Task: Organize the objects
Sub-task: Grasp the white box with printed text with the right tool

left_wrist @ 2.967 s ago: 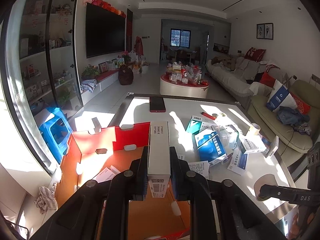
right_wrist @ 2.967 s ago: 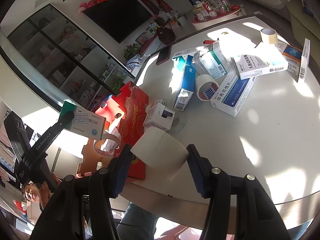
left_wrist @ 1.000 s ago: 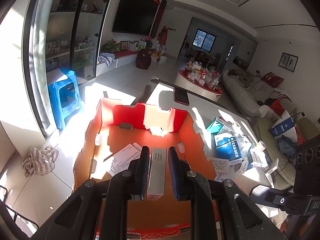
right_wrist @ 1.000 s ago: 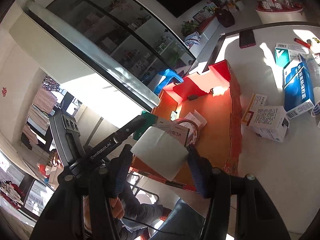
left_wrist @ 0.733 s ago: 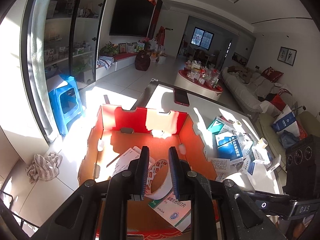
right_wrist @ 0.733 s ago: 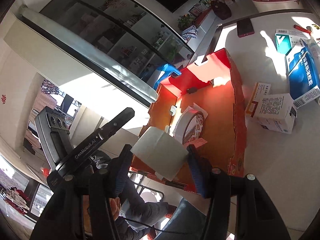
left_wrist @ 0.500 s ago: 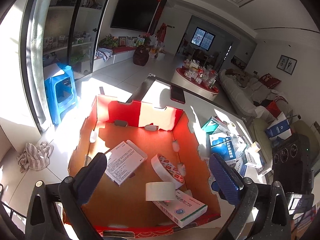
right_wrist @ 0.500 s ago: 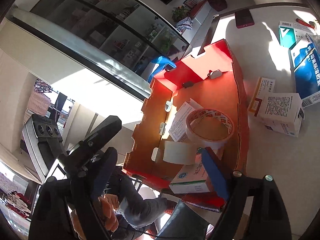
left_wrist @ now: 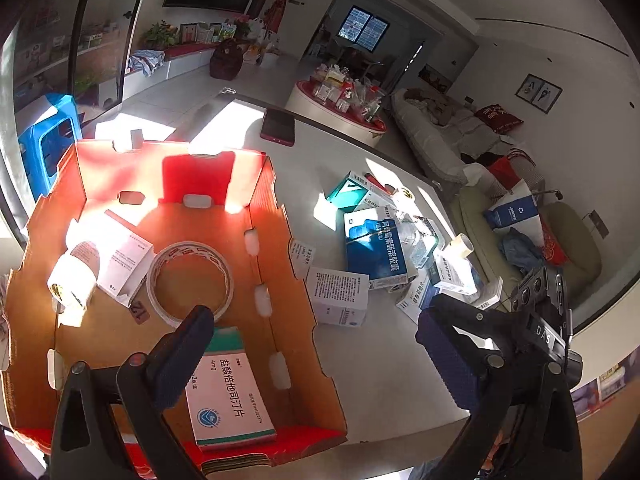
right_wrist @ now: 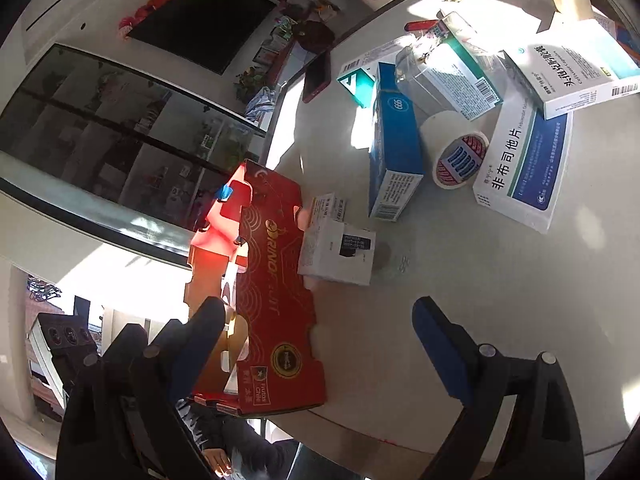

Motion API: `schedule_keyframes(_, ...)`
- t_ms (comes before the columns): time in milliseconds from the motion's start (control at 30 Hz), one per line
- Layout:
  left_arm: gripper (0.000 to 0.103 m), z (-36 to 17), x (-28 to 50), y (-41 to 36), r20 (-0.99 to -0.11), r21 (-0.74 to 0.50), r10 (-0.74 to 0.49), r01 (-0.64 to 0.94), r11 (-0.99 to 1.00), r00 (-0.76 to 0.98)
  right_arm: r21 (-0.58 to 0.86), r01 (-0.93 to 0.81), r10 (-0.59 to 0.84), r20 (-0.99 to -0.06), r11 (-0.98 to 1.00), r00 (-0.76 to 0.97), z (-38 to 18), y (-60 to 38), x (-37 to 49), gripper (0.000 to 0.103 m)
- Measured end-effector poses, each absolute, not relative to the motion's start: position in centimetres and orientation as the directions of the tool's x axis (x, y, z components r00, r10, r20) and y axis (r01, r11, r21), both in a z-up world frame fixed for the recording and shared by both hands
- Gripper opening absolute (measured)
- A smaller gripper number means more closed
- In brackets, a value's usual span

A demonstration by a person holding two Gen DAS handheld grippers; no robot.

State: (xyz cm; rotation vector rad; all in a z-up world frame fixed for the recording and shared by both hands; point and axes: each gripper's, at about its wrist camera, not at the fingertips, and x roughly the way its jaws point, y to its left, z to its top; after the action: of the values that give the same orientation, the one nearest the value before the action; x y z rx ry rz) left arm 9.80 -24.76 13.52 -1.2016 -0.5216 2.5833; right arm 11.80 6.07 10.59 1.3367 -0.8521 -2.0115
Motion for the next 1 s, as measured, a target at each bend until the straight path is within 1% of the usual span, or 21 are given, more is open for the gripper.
schedule_keyframes(67, 0.103, 13.2, 10.2, -25.6, -0.696, -0.412, 0.347, -0.046, -0.91, -0.628, 0.777, 0.186, -0.784, -0.527, -0.601, -0.329, 12.0, 4.8, 10.1, 0.095)
schedule_keyframes(133, 0.103, 13.1, 10.9, -26.7, -0.706, -0.399, 0.327, -0.029, -0.917, -0.628, 0.726, 0.313, -0.79, -0.543, -0.612, -0.286, 13.5, 2.0, 7.9, 0.095)
schedule_keyframes(200, 0.103, 13.1, 11.7, -27.9, -0.717, -0.384, 0.303, -0.007, -0.923, -0.628, 0.694, 0.337, -0.771, -0.577, -0.636, -0.269, 13.6, 0.0, 5.3, 0.095)
schedule_keyframes(267, 0.103, 13.1, 12.7, -29.1, -0.724, -0.374, 0.282, 0.016, -0.927, -0.63, 0.754, 0.27, -0.801, -0.561, -0.599, -0.211, 12.2, -1.2, 2.4, 0.095)
schedule_keyframes(367, 0.103, 13.4, 13.7, -30.1, -0.73, -0.358, 0.262, 0.027, -0.933, -0.632, 0.879, 0.075, -0.881, -0.464, -0.471, -0.093, 7.9, -2.0, -0.4, 0.095)
schedule_keyframes(400, 0.103, 13.5, 13.9, -30.1, -0.732, -0.347, 0.255, 0.024, -0.937, -0.631, 0.893, 0.029, -0.893, -0.448, -0.45, -0.045, 6.7, -2.3, -0.6, 0.095)
schedule_keyframes(433, 0.103, 13.6, 13.9, -30.1, -0.734, -0.336, 0.251, 0.017, -0.942, -0.631, 0.887, 0.015, -0.887, -0.462, -0.462, -0.009, 6.0, -2.5, -0.3, 0.095)
schedule_keyframes(467, 0.103, 13.5, 13.7, -30.0, -0.734, -0.328, 0.251, 0.006, -0.945, -0.631, 0.866, 0.035, -0.866, -0.499, -0.499, 0.016, 5.9, -2.5, 0.5, 0.095)
schedule_keyframes(533, 0.103, 13.3, 13.2, -29.6, -0.732, -0.325, 0.266, -0.022, -0.946, -0.627, 0.811, 0.13, -0.811, -0.581, -0.57, 0.073, 6.2, -2.1, 2.7, 0.095)
schedule_keyframes(600, 0.103, 12.7, 12.5, -29.0, -0.726, -0.339, 0.287, -0.038, -0.94, -0.625, 0.757, 0.177, -0.745, -0.652, -0.629, 0.142, 6.0, -1.1, 5.4, 0.095)
schedule_keyframes(633, 0.103, 12.3, 12.2, -28.8, -0.722, -0.352, 0.301, -0.043, -0.935, -0.624, 0.74, 0.187, -0.729, -0.671, -0.646, 0.133, 6.1, -0.2, 6.3, 0.095)
schedule_keyframes(700, 0.103, 11.7, 11.6, -28.2, -0.712, -0.383, 0.329, -0.05, -0.923, -0.62, 0.691, 0.225, -0.7, -0.712, -0.687, 0.046, 7.3, 1.7, 7.3, 0.095)
schedule_keyframes(733, 0.103, 11.4, 11.4, -27.9, -0.709, -0.393, 0.339, -0.053, -0.918, -0.618, 0.642, 0.267, -0.668, -0.744, -0.718, -0.008, 8.2, 2.2, 7.7, 0.095)
schedule_keyframes(800, 0.103, 11.2, 11.3, -27.4, -0.713, -0.392, 0.342, -0.055, -0.918, -0.612, 0.485, 0.428, -0.577, -0.81, -0.762, -0.109, 10.3, 1.7, 9.3, 0.095)
schedule_keyframes(867, 0.103, 11.3, 11.6, -27.4, -0.715, -0.378, 0.333, -0.061, -0.924, -0.615, 0.348, 0.579, -0.509, -0.85, -0.737, -0.137, 11.1, -0.1, 11.6, 0.095)
schedule_keyframes(933, 0.103, 11.6, 12.0, -27.4, -0.722, -0.352, 0.313, -0.062, -0.934, -0.617, 0.23, 0.69, -0.461, -0.871, -0.687, -0.168, 11.3, -2.0, 14.0, 0.095)
schedule_keyframes(967, 0.103, 11.7, 12.1, -27.6, -0.727, -0.345, 0.308, -0.061, -0.937, -0.614, 0.19, 0.724, -0.448, -0.876, -0.663, -0.18, 11.3, -2.9, 14.8, 0.094)
schedule_keyframes(1000, 0.103, 11.7, 12.2, -27.8, -0.73, -0.344, 0.305, -0.058, -0.937, -0.611, 0.179, 0.743, -0.449, -0.876, -0.645, -0.179, 11.2, -3.5, 15.4, 0.094)
